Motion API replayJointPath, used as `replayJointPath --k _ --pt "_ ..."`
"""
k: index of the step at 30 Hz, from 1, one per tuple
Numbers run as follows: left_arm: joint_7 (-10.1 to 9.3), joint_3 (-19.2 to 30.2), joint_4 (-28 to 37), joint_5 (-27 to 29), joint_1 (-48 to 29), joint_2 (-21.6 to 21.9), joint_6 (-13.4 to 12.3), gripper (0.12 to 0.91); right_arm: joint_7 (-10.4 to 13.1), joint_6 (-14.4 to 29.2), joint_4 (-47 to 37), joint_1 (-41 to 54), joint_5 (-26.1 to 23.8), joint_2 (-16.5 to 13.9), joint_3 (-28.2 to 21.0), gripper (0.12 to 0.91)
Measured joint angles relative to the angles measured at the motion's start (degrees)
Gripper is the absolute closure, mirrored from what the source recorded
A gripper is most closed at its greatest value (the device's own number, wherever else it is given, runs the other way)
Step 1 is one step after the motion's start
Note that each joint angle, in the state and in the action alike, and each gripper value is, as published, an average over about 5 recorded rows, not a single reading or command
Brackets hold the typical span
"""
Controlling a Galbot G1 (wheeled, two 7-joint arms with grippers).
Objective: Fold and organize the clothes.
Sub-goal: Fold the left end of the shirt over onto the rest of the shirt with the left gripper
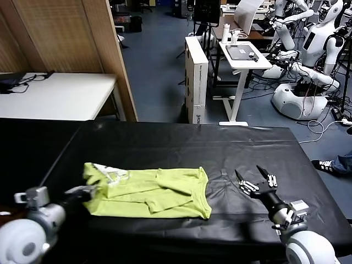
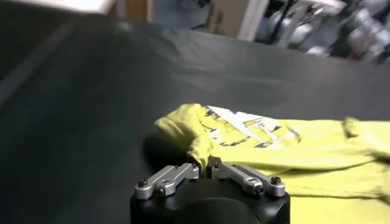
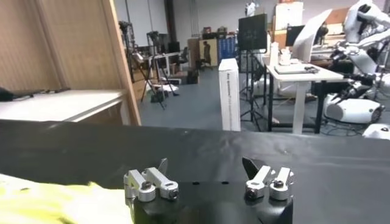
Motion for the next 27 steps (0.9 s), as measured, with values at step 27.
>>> replayJointPath --k 27 --pt "-1.83 30.90 4.62 -3.65 -17.38 -15.59 -0.09 0.823 -1.42 2.67 4.24 -11.72 -6.91 4.97 8.01 0.118"
